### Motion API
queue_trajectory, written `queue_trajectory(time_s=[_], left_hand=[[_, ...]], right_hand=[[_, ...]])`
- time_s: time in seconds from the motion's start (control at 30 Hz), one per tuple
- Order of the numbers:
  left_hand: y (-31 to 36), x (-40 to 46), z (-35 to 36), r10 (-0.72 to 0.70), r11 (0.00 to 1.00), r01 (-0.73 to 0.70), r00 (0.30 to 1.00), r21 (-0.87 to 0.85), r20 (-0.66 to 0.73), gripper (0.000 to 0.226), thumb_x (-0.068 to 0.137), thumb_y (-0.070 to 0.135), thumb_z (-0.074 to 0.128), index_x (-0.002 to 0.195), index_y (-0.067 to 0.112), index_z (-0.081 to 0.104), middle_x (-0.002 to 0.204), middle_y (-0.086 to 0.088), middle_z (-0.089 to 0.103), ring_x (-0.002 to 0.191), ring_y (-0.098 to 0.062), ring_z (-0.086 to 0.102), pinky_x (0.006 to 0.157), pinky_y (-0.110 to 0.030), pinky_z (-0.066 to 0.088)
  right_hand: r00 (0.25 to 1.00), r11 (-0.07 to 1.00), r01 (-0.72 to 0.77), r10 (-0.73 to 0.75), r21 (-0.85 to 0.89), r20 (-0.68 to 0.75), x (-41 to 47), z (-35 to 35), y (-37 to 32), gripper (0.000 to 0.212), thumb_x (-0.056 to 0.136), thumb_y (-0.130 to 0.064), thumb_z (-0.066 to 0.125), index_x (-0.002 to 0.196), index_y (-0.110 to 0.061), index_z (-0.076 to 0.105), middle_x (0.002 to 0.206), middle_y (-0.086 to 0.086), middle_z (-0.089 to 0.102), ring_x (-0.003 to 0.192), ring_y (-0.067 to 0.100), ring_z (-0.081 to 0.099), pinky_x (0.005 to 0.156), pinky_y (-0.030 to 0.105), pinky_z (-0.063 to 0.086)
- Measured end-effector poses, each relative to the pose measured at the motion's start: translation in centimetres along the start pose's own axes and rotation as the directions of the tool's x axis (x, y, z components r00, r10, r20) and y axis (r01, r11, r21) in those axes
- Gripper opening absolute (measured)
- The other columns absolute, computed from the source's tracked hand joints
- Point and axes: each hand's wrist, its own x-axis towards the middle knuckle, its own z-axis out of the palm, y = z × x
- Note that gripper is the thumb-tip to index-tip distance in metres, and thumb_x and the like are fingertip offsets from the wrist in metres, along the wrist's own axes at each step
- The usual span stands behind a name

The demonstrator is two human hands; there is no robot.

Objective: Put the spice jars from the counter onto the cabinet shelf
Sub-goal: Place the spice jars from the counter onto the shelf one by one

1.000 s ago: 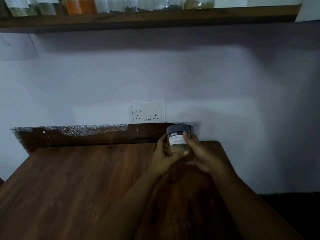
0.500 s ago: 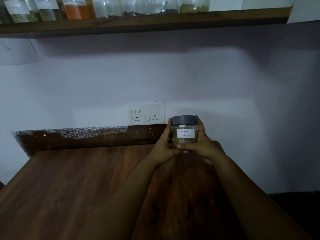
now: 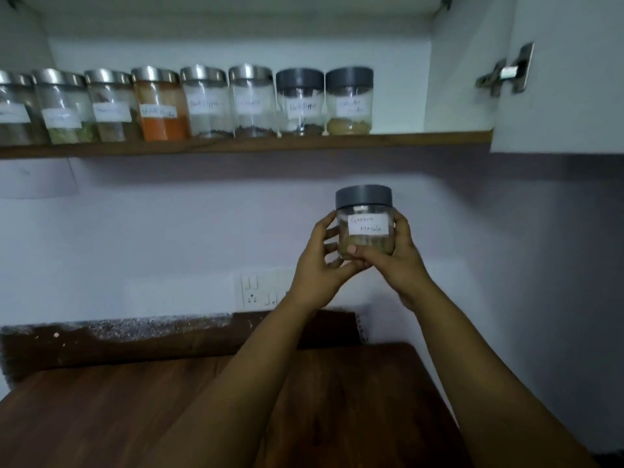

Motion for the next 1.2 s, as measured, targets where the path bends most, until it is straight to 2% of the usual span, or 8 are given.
queue_trajectory(time_s=[0.23,0.37,0.4,0.47,0.53,0.7,0.9,1.2], left_hand=[[8.7,8.9,0.5,0.321,0.947,-0.32,0.946,0.032,-0.035,0.094,0.077,0.014,0.08,0.149,0.027,0.022,0.136,-0.004,0.046,0.119,-0.01,0.054,0.092,-0.023,0.054],[10.5,13.7,1.1,0.426,0.856,-0.382,0.903,0.349,-0.059,0.088,0.076,0.033,0.08,0.145,0.023,0.026,0.128,-0.003,0.047,0.116,-0.017,0.052,0.095,-0.031,0.05],[10.3,14.5,1.1,0.467,0.788,-0.376,0.881,0.487,-0.074,0.074,0.08,0.035,0.076,0.14,0.019,0.035,0.126,-0.004,0.049,0.114,-0.018,0.05,0.093,-0.032,0.047],[9.0,15.5,0.4,0.636,0.53,-0.313,0.761,0.788,-0.125,0.039,0.086,0.034,0.068,0.118,0.015,0.055,0.112,-0.004,0.057,0.102,-0.023,0.052,0.086,-0.038,0.044],[6.2,16.3,-0.8,0.754,0.354,-0.227,0.643,0.907,-0.133,0.019,0.09,0.029,0.062,0.098,0.012,0.061,0.096,-0.005,0.059,0.088,-0.025,0.055,0.08,-0.039,0.044],[1.7,17.0,-2.6,0.763,0.117,-0.151,0.646,0.982,0.008,0.036,0.101,0.041,0.038,0.099,0.011,0.059,0.093,-0.007,0.056,0.083,-0.025,0.052,0.083,-0.036,0.039],[1.4,17.3,-2.5,0.797,0.116,-0.153,0.604,0.981,0.001,0.033,0.1,0.039,0.042,0.093,0.011,0.058,0.09,-0.008,0.054,0.08,-0.026,0.049,0.081,-0.035,0.037],[1.4,17.2,-2.3,0.782,0.133,-0.131,0.623,0.982,-0.023,0.033,0.1,0.039,0.04,0.092,0.012,0.057,0.091,-0.007,0.054,0.083,-0.025,0.049,0.083,-0.035,0.037]], right_hand=[[0.948,0.957,0.286,-0.29,-0.05,-0.134,6.1,-3.3,-10.6,0.094,0.061,-0.031,0.088,0.141,-0.034,0.039,0.127,-0.006,0.057,0.113,0.013,0.058,0.087,0.037,0.058],[0.916,0.935,0.319,-0.347,-0.156,-0.203,9.9,-5.0,-13.0,0.09,0.068,-0.025,0.086,0.143,-0.029,0.038,0.125,-0.005,0.056,0.107,0.01,0.06,0.083,0.03,0.057],[0.921,0.936,0.286,-0.328,-0.204,-0.212,10.9,-5.6,-13.3,0.092,0.068,-0.028,0.085,0.145,-0.029,0.035,0.126,-0.006,0.054,0.106,0.009,0.058,0.085,0.029,0.054],[0.941,0.915,0.19,-0.273,-0.356,-0.199,12.8,-6.9,-13.5,0.096,0.069,-0.036,0.084,0.147,-0.027,0.03,0.128,-0.005,0.052,0.108,0.012,0.054,0.088,0.028,0.047],[0.971,0.838,0.078,-0.187,-0.54,-0.151,14.5,-8.3,-13.4,0.096,0.065,-0.046,0.084,0.145,-0.022,0.035,0.133,-0.001,0.054,0.114,0.017,0.053,0.093,0.031,0.045],[0.999,0.743,-0.04,0.019,-0.669,-0.039,18.2,-9.4,-14.2,0.104,0.057,-0.048,0.088,0.142,-0.015,0.036,0.138,0.004,0.053,0.122,0.023,0.053,0.101,0.037,0.044],[0.999,0.791,-0.05,0.042,-0.61,-0.028,20.2,-9.2,-13.4,0.103,0.058,-0.038,0.091,0.142,-0.013,0.037,0.139,0.006,0.052,0.122,0.024,0.053,0.098,0.034,0.044],[0.999,0.756,-0.02,0.039,-0.654,0.014,20.2,-8.6,-12.5,0.098,0.073,-0.044,0.081,0.149,-0.016,0.026,0.147,0.005,0.044,0.131,0.024,0.045,0.104,0.035,0.038]])
